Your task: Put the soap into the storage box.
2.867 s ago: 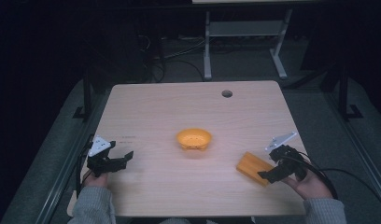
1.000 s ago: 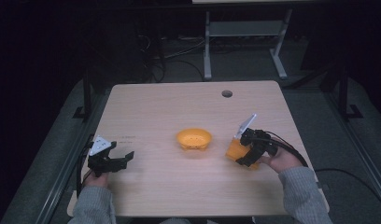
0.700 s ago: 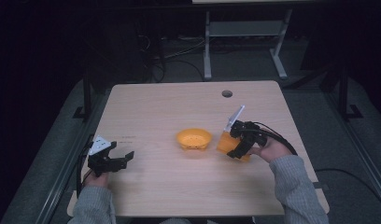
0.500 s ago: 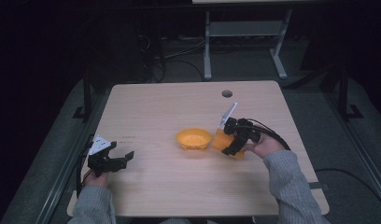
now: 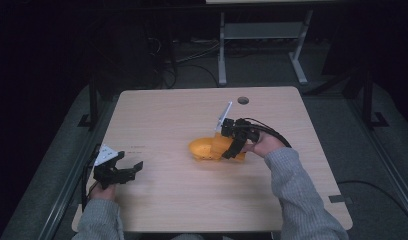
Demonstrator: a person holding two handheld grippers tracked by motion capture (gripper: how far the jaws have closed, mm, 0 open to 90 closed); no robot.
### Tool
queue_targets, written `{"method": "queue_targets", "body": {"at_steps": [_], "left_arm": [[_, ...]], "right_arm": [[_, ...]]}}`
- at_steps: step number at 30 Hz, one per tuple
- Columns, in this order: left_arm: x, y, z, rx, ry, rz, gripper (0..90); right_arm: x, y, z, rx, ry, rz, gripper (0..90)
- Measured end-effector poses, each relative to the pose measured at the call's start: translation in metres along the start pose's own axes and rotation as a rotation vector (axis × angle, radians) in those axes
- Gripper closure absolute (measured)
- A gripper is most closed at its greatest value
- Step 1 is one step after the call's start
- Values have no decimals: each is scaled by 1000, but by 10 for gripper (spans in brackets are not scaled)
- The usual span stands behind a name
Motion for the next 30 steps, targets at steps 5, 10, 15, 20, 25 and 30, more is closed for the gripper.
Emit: {"method": "queue_targets", "body": {"at_steps": [5, 10, 15, 20, 25, 30], "left_arm": [[1, -1, 1, 7, 3, 4, 138], [1, -1, 1, 10, 4, 4, 138], [1, -2, 2, 18, 8, 11, 138], [2, -2, 1, 16, 10, 8, 138], [2, -2, 2, 11, 4, 1, 138], [2, -2, 2, 13, 3, -2, 138]], "right_arm": [[-2, 15, 3, -6, 16, -25, 210], [-4, 30, 6, -2, 22, -56, 210], [-2, 45, 15, 22, 31, -106, 210], [-1, 54, 22, 37, 41, -139, 210], [-1, 58, 30, 69, 50, -160, 210], [-2, 59, 39, 77, 64, -163, 209]]}}
Point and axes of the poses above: each handheld gripper's, and its own axes: z roughly forward along the jaws, y roughly out of its top, x roughly to its left, the point moved 9 cm from there along z, roughly forward along the jaws, and after that the axes turned 1 degree about -x, right-handed, at the moved point
